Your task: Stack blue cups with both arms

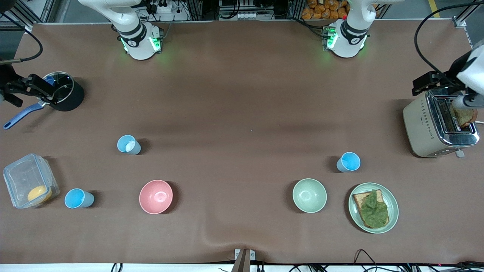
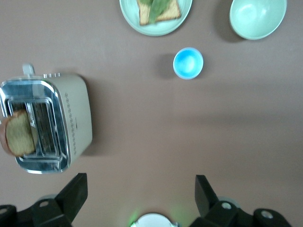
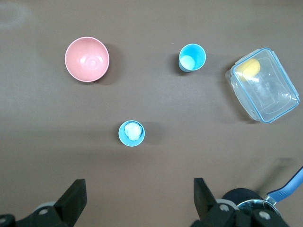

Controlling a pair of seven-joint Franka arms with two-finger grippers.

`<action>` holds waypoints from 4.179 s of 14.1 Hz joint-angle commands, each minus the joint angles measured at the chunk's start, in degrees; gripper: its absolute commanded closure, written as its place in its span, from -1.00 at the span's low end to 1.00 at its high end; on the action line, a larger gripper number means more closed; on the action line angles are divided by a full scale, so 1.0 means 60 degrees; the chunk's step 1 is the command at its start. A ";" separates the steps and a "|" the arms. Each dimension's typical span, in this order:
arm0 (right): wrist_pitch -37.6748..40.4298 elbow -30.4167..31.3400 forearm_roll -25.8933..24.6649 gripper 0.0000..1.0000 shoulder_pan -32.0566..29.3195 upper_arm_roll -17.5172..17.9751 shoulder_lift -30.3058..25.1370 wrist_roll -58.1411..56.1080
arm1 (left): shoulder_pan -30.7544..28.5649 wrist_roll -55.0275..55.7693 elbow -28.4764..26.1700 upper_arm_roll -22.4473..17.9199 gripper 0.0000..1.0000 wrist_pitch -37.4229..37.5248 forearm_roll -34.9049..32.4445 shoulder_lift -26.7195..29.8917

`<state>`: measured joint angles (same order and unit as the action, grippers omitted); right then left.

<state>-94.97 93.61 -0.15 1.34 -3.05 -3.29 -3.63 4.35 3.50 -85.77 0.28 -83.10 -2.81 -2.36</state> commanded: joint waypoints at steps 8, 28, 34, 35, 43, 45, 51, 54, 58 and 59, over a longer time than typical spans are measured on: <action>0.0111 -0.0089 -0.0122 -1.00 0.0025 -0.0019 -0.0052 0.0122 | -0.0081 -0.0188 0.0013 0.0100 -1.00 -0.0301 -0.0088 0.0041; 0.0287 -0.0089 -0.0122 -1.00 -0.0019 -0.0063 -0.0052 0.0005 | -0.0154 -0.0159 0.0349 0.0334 -1.00 -0.0944 -0.0776 -0.1305; 0.0390 -0.0104 -0.0122 -1.00 0.0069 -0.0034 -0.0052 0.0020 | -0.0154 0.0032 0.0643 0.0276 -1.00 -0.1896 -0.0820 -0.2185; 0.0419 -0.0089 -0.0122 -1.00 0.0069 -0.0034 -0.0052 0.0034 | -0.0154 0.0003 0.0643 0.0218 -1.00 -0.2042 -0.0820 -0.2229; 0.0507 -0.0001 -0.0122 -1.00 -0.0004 -0.0034 0.0138 0.0020 | -0.0022 -0.0100 0.0599 0.0261 -1.00 -0.2556 -0.1828 -0.3048; 0.0492 0.0173 -0.0122 -1.00 -0.0034 -0.0034 0.0284 0.0005 | -0.0022 -0.0086 0.0614 0.0261 -1.00 -0.3242 -0.2138 -0.3443; -0.0601 0.0993 -0.0122 -1.00 0.0289 -0.0019 0.1323 -0.0024 | -0.0241 0.0032 0.0658 0.0116 -1.00 -0.4488 -0.2197 -0.4353; -0.1673 0.1317 -0.0122 -1.00 0.0289 -0.0019 0.2054 -0.0024 | -0.0286 0.0061 0.0643 0.0100 -1.00 -0.5395 -0.2183 -0.4762; -0.2741 0.1492 -0.0093 -1.00 0.0128 -0.0005 0.3402 -0.0592 | -0.0432 0.1347 0.0658 0.0100 -1.00 -0.7562 -0.2153 -0.5670; -0.3340 0.1768 -0.0093 -1.00 0.0113 -0.0005 0.3579 -0.0973 | -0.0432 0.1582 0.0643 0.0100 -1.00 -0.7784 -0.2153 -0.5817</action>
<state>-111.02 102.85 -0.15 2.70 -3.20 15.75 -6.09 2.04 9.50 -83.24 0.65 -126.91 -14.45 -34.84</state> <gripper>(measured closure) 0.000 0.000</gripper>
